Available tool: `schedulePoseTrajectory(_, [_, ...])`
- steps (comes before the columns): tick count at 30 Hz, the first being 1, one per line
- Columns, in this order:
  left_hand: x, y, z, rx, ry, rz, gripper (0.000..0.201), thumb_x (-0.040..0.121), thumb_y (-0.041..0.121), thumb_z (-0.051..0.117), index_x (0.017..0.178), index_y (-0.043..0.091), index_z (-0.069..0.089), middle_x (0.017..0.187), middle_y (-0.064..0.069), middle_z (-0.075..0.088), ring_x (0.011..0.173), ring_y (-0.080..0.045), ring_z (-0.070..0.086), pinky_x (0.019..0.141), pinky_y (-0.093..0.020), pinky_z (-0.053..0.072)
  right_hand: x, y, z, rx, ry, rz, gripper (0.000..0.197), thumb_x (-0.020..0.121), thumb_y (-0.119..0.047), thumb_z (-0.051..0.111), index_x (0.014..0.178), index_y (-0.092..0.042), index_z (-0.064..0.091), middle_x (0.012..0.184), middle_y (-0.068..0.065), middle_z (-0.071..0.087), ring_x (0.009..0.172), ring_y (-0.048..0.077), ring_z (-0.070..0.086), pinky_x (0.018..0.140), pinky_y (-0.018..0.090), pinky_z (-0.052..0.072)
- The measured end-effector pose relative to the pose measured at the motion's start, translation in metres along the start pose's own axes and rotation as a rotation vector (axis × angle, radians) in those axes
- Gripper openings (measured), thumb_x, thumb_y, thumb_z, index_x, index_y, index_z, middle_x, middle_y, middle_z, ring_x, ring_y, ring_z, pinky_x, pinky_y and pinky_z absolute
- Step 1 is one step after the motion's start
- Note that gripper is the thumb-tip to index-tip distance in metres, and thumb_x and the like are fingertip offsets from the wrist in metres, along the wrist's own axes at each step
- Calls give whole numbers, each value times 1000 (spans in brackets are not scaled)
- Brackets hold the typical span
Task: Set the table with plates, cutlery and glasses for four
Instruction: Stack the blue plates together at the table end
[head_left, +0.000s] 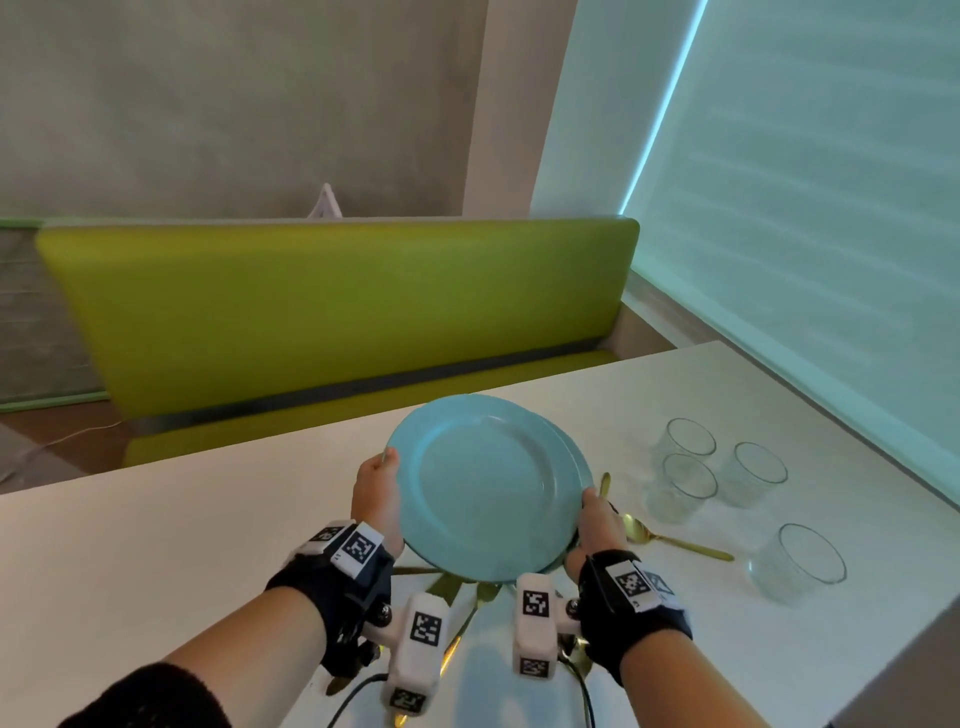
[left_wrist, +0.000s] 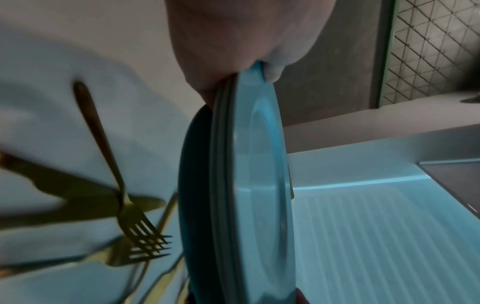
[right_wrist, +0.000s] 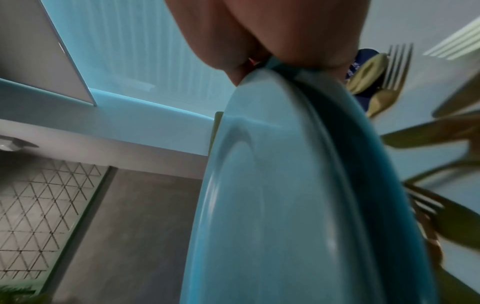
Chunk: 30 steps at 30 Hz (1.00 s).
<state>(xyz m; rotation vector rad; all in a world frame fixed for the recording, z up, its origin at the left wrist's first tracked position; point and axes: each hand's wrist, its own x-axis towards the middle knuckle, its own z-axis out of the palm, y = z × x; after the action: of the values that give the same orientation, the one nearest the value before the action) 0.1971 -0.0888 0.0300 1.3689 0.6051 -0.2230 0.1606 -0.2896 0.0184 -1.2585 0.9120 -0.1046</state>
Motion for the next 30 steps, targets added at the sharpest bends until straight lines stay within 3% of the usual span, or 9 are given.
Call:
schedulePoseTrajectory(2, [-3,-3,-16,28,-2,76,29,99,32,36,110,15,57,107,-12,61,92,-29,59,79,-35,49,-13,11,4,-12,18,-8,32,102,-16,31,116,-1,55,135,26,48,68,19,48,60,26,40])
schedulePoseTrajectory(4, [-5,-6,-31,130,7,134,33,98,30,37,123,15,52,115,-12,60,96,-30,58,86,-39,50,-28,22,7,19,36,-11,39,102,-16,31,130,7,46,135,26,49,67,18,47,59,26,40])
schedulePoseTrajectory(8, [-10,-7,-61,431,91,238,37,97,29,39,125,10,53,121,-16,60,110,-35,55,94,-38,43,-53,45,20,105,0,54,29,102,-18,30,82,-14,51,129,21,52,65,16,48,58,27,42])
schedulePoseTrajectory(12, [-6,-9,-86,511,122,251,42,97,33,40,124,5,55,123,-20,60,113,-38,54,99,-42,44,-70,69,31,233,-16,80,28,97,-23,39,98,-3,59,84,16,58,67,25,53,68,33,47])
schedulePoseTrajectory(14, [-5,-10,-99,507,106,231,45,98,35,38,128,5,52,127,-20,57,117,-38,52,100,-41,42,-80,78,41,285,-5,106,26,93,-26,43,84,-9,59,76,12,58,69,28,55,68,36,48])
schedulePoseTrajectory(19, [-1,-18,-133,475,128,209,44,100,30,32,135,7,45,137,-17,51,126,-37,45,104,-38,34,-97,104,71,136,51,85,49,94,-46,38,93,-3,60,92,16,65,88,32,63,82,47,54])
schedulePoseTrajectory(22, [4,-29,-159,444,182,189,40,100,24,32,133,8,47,135,-18,52,124,-38,46,103,-37,34,-117,114,88,33,-21,64,39,99,-38,39,93,-5,57,91,11,61,87,28,59,68,34,51])
schedulePoseTrajectory(26, [8,-42,-196,354,237,138,39,93,19,37,128,12,53,129,-18,56,117,-37,50,97,-36,38,-121,146,113,-417,-160,32,40,96,-25,44,122,3,51,113,19,60,105,35,59,93,46,50])
schedulePoseTrajectory(30, [10,-42,-230,334,253,118,47,83,30,40,124,15,57,128,-16,58,117,-36,50,97,-35,38,-116,181,126,-579,-262,65,38,84,-24,48,112,-1,56,104,19,66,94,36,66,77,53,57])
